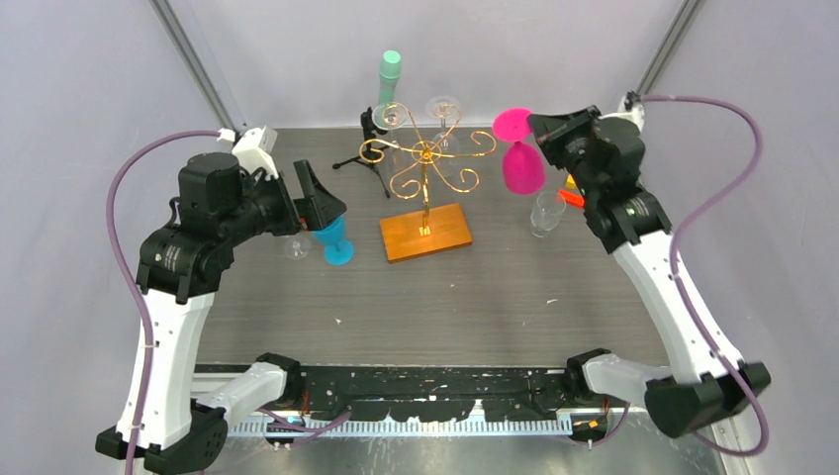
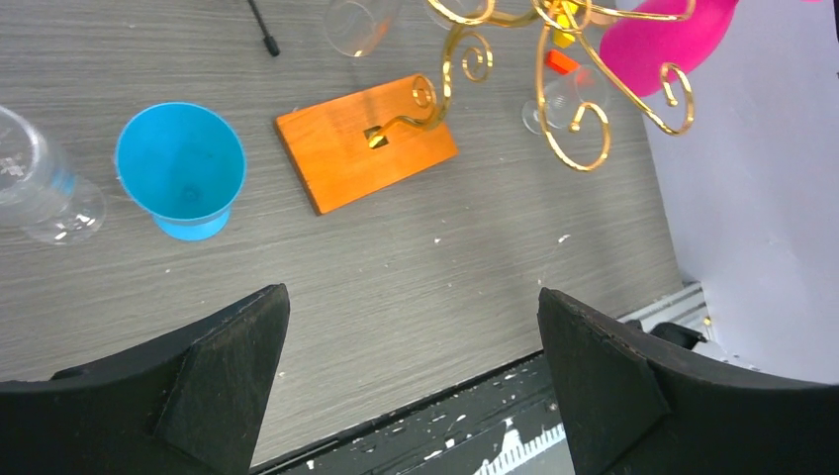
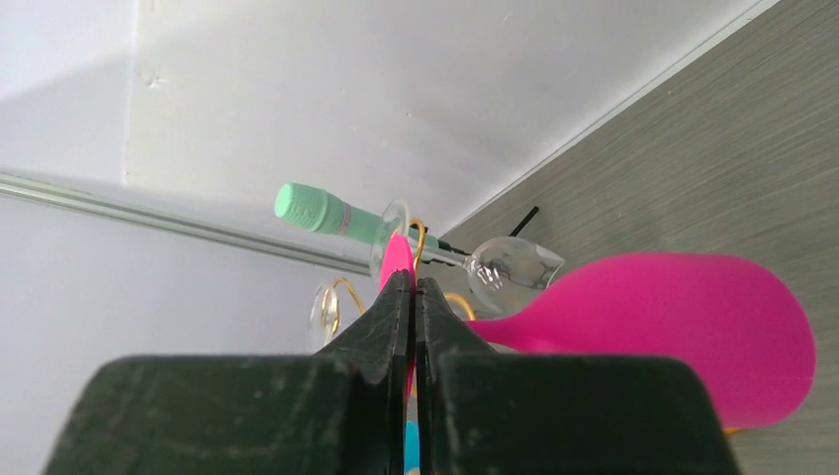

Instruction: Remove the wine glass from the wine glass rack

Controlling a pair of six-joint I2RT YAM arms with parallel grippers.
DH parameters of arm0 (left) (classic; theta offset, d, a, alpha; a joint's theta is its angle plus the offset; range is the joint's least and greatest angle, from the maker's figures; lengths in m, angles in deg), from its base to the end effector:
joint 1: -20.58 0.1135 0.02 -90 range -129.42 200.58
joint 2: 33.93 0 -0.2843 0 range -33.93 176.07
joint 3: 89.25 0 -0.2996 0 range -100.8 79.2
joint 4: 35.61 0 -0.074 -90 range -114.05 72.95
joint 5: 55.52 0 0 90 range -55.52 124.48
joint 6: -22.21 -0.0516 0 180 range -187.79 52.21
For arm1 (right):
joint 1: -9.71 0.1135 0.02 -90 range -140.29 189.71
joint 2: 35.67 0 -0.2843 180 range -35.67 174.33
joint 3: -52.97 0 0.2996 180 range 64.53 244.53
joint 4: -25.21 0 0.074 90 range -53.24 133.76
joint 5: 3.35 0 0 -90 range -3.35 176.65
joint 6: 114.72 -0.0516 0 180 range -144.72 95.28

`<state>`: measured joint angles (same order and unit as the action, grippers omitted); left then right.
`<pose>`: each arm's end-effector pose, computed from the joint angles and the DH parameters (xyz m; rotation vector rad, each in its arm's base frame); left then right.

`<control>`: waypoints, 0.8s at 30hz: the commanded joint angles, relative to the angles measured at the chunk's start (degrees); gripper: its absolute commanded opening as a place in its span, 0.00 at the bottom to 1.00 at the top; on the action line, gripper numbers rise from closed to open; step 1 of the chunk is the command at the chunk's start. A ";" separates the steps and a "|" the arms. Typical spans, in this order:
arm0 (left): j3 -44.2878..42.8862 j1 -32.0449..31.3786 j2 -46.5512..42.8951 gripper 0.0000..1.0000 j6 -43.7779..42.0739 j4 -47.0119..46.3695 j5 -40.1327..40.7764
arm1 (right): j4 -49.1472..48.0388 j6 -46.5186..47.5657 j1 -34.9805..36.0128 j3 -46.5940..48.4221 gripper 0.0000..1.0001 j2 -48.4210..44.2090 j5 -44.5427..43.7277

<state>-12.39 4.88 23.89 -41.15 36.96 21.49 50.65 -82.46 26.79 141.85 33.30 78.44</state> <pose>0.1795 -0.0625 0.5103 -0.0550 2.1042 -0.6854 0.3120 0.0882 0.4688 0.7097 1.5897 0.8591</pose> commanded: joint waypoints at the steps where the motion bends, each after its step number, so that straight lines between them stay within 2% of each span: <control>1: -0.07 0.23 -1.18 1.00 -0.45 -4.69 -8.58 | 6.03 -1.89 0.58 -1.86 0.00 -8.08 -4.04; 7: 6.35 0.24 -3.93 1.00 5.11 -13.80 -21.51 | 11.46 -9.49 0.67 -6.82 0.00 -18.92 5.97; 13: 22.11 0.24 -10.91 1.00 19.67 -29.26 -28.47 | 10.70 -19.62 0.68 -15.81 0.00 -30.54 16.72; 18: 36.99 -0.07 -16.44 1.00 35.06 -44.19 -29.13 | 2.21 -31.02 0.72 -27.05 0.00 -38.85 23.87; 24: 44.12 -1.65 -17.82 1.00 39.41 -47.17 -27.16 | -7.84 -40.61 0.77 -37.74 0.00 -45.76 26.23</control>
<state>29.62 4.38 7.45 -8.32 -0.89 -4.87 52.95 -113.71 27.25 108.03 -9.19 100.93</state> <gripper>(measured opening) 0.994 0.057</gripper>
